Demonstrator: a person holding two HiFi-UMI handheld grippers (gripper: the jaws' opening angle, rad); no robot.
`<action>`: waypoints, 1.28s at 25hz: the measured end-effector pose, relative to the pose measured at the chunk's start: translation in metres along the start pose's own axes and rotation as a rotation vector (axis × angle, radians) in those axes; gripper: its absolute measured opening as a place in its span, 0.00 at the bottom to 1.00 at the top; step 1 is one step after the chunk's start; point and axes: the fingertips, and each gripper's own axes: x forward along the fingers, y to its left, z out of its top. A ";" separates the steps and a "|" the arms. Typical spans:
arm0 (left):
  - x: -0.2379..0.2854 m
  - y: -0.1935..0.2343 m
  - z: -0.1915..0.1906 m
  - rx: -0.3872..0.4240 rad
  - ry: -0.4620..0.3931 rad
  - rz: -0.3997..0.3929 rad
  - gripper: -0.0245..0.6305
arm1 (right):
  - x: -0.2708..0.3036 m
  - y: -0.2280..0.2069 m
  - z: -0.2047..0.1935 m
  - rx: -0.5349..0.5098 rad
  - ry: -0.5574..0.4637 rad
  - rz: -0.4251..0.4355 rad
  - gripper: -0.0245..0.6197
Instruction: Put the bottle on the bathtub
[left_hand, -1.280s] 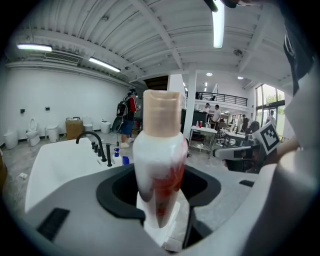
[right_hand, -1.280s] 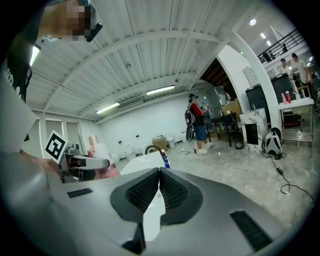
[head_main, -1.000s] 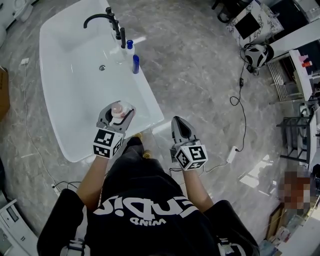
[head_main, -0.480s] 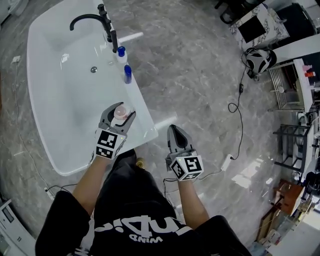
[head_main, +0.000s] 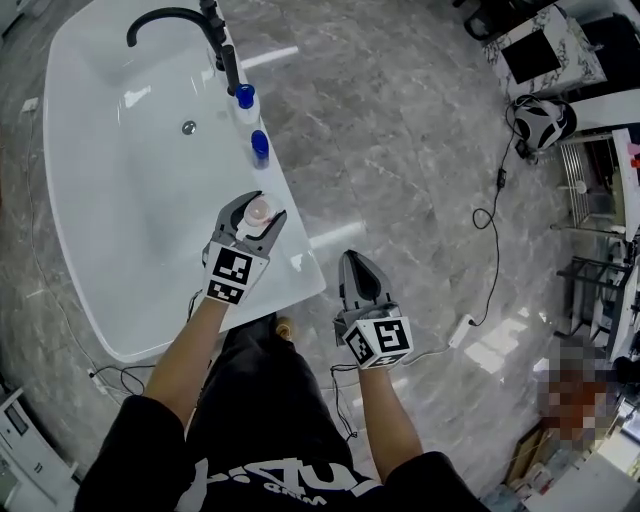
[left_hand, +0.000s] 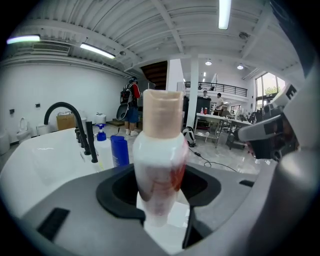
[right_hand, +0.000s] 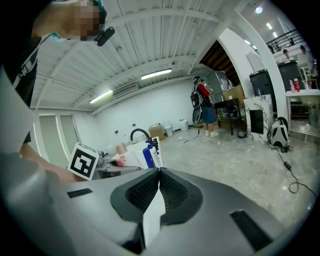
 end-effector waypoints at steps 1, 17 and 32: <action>0.006 0.002 -0.005 0.002 0.005 -0.002 0.38 | 0.005 -0.002 -0.003 0.004 0.002 -0.001 0.08; 0.057 0.009 -0.026 0.064 0.026 -0.040 0.38 | 0.030 -0.029 -0.021 0.048 0.016 -0.055 0.08; 0.038 0.008 -0.017 0.097 0.031 -0.014 0.39 | 0.009 -0.019 -0.009 0.045 -0.004 -0.080 0.08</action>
